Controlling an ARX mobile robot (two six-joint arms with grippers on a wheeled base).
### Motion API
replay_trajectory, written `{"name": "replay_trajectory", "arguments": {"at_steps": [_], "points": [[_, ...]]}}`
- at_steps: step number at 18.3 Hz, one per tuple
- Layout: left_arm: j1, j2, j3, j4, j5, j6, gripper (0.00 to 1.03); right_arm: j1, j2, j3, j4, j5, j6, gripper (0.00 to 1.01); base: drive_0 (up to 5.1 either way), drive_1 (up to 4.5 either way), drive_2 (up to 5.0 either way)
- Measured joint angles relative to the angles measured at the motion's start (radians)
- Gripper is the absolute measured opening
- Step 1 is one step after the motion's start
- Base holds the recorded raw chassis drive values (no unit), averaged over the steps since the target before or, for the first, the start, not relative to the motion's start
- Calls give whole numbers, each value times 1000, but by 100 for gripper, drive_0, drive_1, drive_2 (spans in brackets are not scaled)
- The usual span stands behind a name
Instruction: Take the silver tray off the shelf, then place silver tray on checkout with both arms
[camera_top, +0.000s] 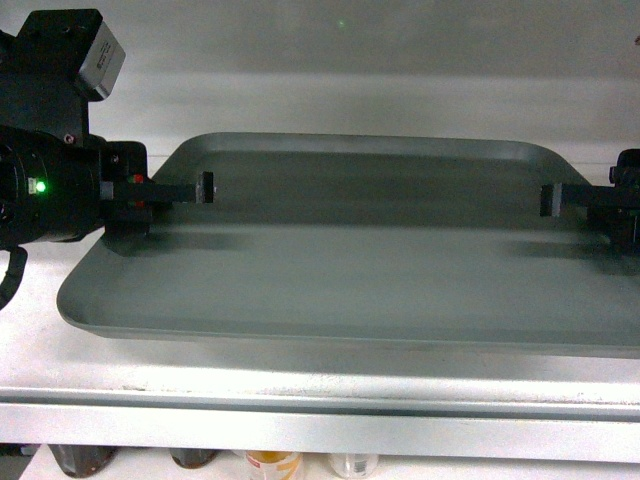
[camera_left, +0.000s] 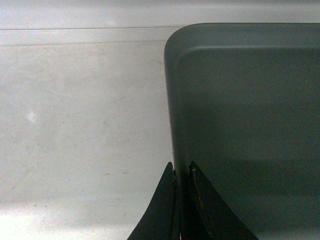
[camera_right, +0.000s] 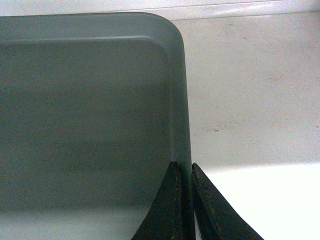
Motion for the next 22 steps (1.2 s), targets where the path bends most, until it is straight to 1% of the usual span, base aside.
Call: {"name": "replay_trajectory", "arguments": {"at_steps": [16, 22], "points": [[0, 0, 0, 0, 0, 0, 4, 0, 0, 0, 0, 0, 0, 3, 0, 0, 0], [0, 0, 0, 0, -2, 0, 4, 0, 0, 0, 0, 0, 0, 3, 13, -376, 402]]}}
